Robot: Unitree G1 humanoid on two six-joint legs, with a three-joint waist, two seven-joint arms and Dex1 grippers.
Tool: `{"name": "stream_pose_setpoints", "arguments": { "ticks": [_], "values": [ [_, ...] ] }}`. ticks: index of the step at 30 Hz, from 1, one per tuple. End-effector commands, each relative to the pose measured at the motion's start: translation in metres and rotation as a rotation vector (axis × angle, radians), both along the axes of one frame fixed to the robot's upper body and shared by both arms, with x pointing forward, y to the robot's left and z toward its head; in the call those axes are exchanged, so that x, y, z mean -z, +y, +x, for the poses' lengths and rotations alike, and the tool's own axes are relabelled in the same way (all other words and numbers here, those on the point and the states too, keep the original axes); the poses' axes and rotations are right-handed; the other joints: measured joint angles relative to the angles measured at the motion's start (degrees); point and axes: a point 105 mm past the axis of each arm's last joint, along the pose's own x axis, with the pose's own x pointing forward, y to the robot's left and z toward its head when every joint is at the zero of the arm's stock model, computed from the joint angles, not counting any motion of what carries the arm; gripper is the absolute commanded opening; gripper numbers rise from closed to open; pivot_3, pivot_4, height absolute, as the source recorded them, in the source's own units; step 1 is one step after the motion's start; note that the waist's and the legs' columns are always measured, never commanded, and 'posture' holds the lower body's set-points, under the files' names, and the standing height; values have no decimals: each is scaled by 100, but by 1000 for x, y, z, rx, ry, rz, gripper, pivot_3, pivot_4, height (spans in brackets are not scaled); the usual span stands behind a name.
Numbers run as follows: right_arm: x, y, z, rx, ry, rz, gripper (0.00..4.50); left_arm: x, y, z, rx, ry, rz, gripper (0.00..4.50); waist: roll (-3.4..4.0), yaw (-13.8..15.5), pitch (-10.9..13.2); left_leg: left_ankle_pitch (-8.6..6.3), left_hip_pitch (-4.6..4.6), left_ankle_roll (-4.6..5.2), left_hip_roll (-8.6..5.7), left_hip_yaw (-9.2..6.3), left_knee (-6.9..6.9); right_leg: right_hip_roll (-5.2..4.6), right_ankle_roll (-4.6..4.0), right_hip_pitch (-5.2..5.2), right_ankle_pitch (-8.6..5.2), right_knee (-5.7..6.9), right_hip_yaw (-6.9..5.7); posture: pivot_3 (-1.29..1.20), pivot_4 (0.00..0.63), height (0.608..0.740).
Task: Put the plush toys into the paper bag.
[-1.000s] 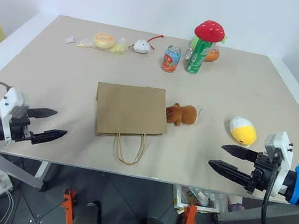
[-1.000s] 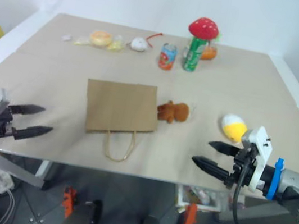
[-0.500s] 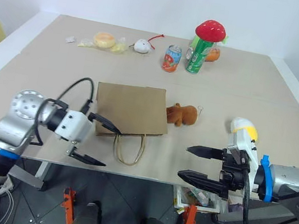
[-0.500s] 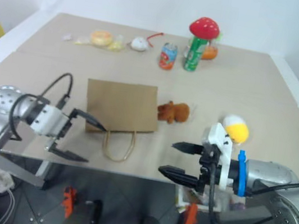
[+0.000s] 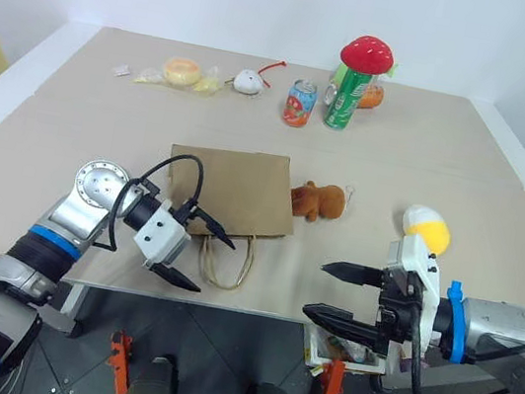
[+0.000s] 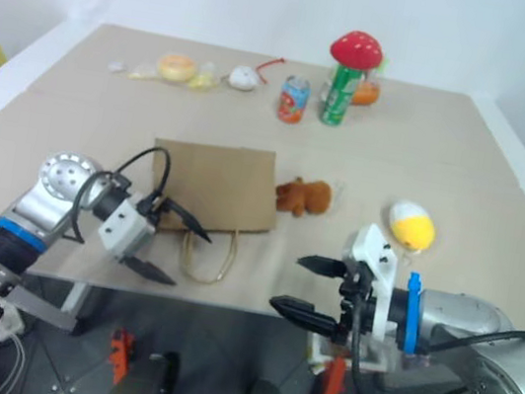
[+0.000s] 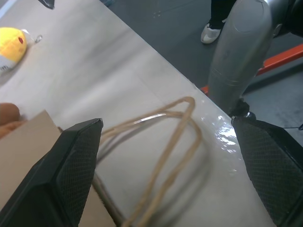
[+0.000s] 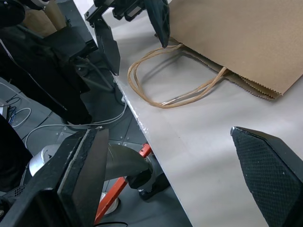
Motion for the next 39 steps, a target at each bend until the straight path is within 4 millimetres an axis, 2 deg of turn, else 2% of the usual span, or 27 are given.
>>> {"name": "stream_pose_setpoints", "arguments": {
  "ticks": [1,8,13,14,16,17,19,22,27,31,35,37,38,39],
  "values": [
    [-10,1,-2,5,-49,9,4450,-11,-10,2,22,1,-55,4500,0,-3,0,0,0,1,0,0,3,0,2,1,1,0,0,0,150,740],
    [-9,0,-1,16,-49,8,4450,-4,-16,7,-10,43,-58,4500,0,-3,0,-2,3,5,0,-2,16,0,3,12,3,0,0,0,150,740],
    [-10,0,0,21,-53,8,4500,3,-19,8,-17,77,-47,3208,0,-2,0,-3,4,5,0,-2,20,0,3,16,3,0,0,0,150,740],
    [-10,0,0,21,-53,8,4500,3,-20,8,-18,78,-50,2487,0,-2,0,-4,4,7,0,-2,22,0,3,18,3,0,0,0,150,740],
    [-10,0,0,21,-54,8,4500,3,-21,9,-19,80,-52,2137,0,-2,0,-4,4,8,0,-3,23,0,3,18,3,0,0,0,150,740],
    [-10,0,0,22,-54,8,4500,4,-22,9,-19,80,-50,1637,0,-2,0,-4,4,8,0,-3,23,0,4,18,3,0,0,0,150,740],
    [-10,0,0,23,-55,9,4500,5,-21,9,-18,82,-47,914,0,-2,0,-5,6,8,0,-3,23,0,4,20,3,0,0,0,150,740],
    [-11,-1,0,27,-57,8,4500,6,-20,9,-19,83,-45,78,0,-2,0,-5,6,9,0,-3,26,0,4,22,3,0,0,0,150,740],
    [-11,-1,1,29,-57,8,4500,-8,-26,12,-40,111,-117,78,0,-2,0,-6,6,10,0,-5,27,0,4,24,3,0,-1,0,150,740],
    [-11,0,1,30,-57,12,4500,-49,-38,16,-99,287,-349,78,0,-3,0,-6,6,10,0,-5,27,0,4,24,3,0,-1,0,150,740],
    [-14,2,4,45,-72,44,4500,-69,-38,19,-148,399,-449,78,0,-19,0,-6,6,11,0,-8,30,-1,5,27,3,0,-1,0,150,740],
    [-18,1,12,80,-99,72,3911,-73,-37,24,-197,444,-484,0,0,-20,0,-6,8,11,0,-9,30,0,5,27,3,0,-2,0,150,740],
    [-21,2,13,79,-109,89,3828,-74,-36,26,-216,452,-495,0,0,-20,0,-6,13,11,-1,-10,29,1,6,31,2,0,-2,0,150,740],
    [-24,3,14,74,-118,104,3388,-74,-36,28,-231,460,-502,0,0,-21,0,-7,17,12,-1,-9,29,1,7,34,2,0,-2,0,150,740]
  ]
}}
